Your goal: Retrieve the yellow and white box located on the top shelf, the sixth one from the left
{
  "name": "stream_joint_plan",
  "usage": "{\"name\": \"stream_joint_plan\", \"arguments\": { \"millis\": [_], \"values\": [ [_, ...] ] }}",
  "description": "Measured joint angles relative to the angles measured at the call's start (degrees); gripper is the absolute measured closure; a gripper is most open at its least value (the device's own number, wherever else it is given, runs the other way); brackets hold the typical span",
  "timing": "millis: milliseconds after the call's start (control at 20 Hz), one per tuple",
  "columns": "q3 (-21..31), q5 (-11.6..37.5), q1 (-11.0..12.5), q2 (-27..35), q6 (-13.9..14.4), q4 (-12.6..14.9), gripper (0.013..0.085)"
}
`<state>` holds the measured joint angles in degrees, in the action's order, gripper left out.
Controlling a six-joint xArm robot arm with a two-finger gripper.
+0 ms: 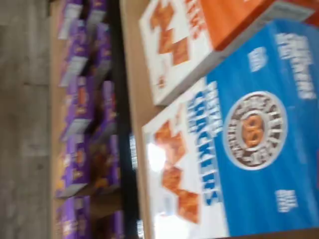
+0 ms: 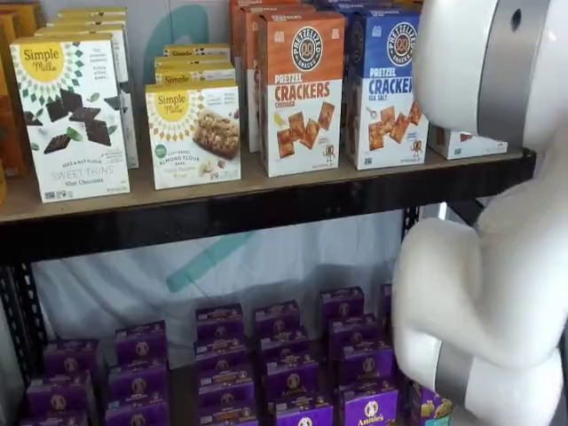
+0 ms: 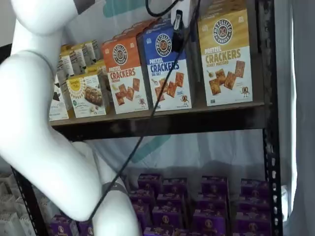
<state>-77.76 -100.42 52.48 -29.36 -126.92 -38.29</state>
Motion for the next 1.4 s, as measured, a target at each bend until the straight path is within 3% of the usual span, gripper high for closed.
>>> {"name": "stream_joint_plan", "arguments": {
  "millis": [150, 350, 550, 800, 1400],
  "values": [
    [1.60, 4.27, 1.13, -1.23, -0.75, -3.74, 0.0130],
    [3.97, 12.54, -0.44, -2.40, -3.05, -4.39, 0.0130],
    [3.93, 17.90, -3.27, -1.71, -4.42, -1.59, 0.0130],
    [-2.72, 15.62, -6.92, 3.44, -2.29, 6.17, 0.0130],
    [-11.66, 13.24, -10.91, 11.75, 0.79, 12.31, 0.0130]
  ]
}}
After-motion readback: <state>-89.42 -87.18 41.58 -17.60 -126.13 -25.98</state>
